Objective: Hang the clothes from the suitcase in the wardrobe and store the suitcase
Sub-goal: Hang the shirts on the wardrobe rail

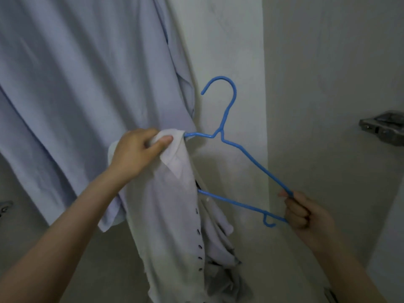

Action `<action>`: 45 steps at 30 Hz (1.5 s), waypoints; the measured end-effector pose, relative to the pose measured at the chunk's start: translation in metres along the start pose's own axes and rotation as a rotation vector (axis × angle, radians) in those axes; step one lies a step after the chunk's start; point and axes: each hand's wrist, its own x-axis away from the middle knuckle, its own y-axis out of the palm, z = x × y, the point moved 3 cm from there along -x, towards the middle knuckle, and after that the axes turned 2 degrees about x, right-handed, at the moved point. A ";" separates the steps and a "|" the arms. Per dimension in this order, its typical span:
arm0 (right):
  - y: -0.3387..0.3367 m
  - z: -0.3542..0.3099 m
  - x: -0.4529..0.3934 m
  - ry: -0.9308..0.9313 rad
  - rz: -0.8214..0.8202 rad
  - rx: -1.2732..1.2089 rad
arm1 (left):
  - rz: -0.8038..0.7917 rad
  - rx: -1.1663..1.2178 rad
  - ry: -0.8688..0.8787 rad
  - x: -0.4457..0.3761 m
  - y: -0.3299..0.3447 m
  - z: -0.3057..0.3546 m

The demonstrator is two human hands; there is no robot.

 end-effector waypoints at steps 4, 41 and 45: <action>-0.014 -0.015 -0.010 -0.032 0.173 0.072 | 0.042 0.149 -0.156 -0.009 -0.005 -0.011; 0.109 -0.105 -0.125 -0.304 0.040 1.913 | 0.137 0.063 -0.269 0.035 -0.003 -0.055; 0.119 -0.105 -0.128 -0.339 0.156 1.916 | 0.162 0.178 -0.353 0.035 -0.001 -0.047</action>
